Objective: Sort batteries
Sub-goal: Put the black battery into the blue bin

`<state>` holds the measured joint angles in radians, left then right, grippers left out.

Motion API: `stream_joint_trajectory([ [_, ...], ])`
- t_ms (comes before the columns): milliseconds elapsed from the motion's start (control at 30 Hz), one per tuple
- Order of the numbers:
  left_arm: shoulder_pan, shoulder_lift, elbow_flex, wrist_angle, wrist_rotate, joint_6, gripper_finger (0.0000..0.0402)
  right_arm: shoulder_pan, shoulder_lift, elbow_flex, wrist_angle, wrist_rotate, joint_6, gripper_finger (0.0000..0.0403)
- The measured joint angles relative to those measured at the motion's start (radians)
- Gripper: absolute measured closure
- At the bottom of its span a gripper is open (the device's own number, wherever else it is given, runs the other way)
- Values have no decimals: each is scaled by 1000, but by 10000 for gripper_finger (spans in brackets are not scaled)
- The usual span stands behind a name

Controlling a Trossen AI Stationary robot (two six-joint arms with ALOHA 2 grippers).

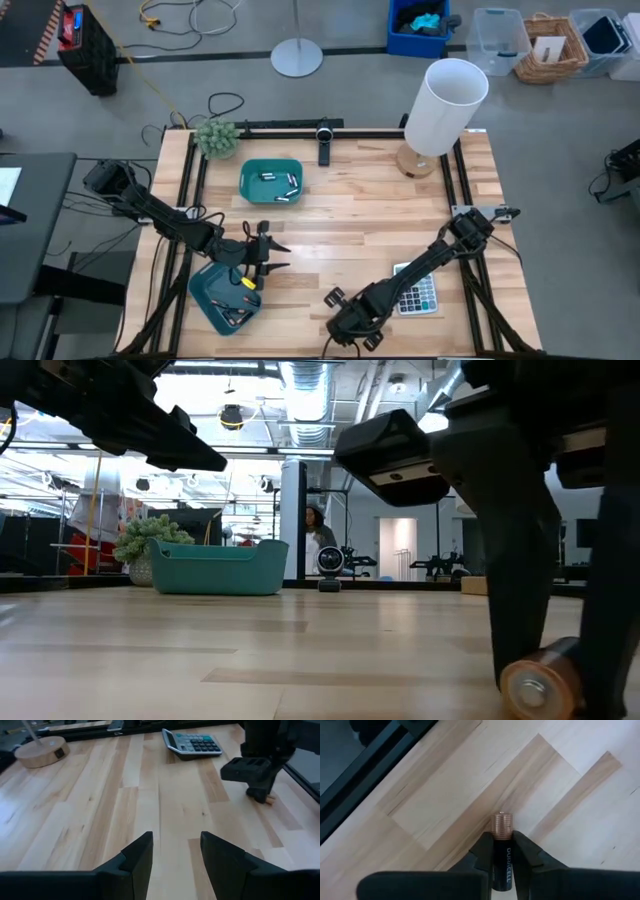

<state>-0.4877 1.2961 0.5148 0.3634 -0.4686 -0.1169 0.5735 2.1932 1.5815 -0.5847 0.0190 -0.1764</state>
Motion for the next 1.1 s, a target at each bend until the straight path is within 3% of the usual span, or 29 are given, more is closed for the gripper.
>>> stream_joint_trajectory([
  [233,1,0,0,2,-17,-3,242,-32,-5,-1,26,-4,3,349],
  [533,-1,-34,0,6,-199,-84,242,-111,-3,13,76,56,-17,350],
  [867,-82,-212,0,-37,-405,-1,242,-184,-11,33,213,43,-72,350],
  [1100,-137,-382,-1,-145,-462,43,242,-233,-46,35,440,37,-145,350],
])
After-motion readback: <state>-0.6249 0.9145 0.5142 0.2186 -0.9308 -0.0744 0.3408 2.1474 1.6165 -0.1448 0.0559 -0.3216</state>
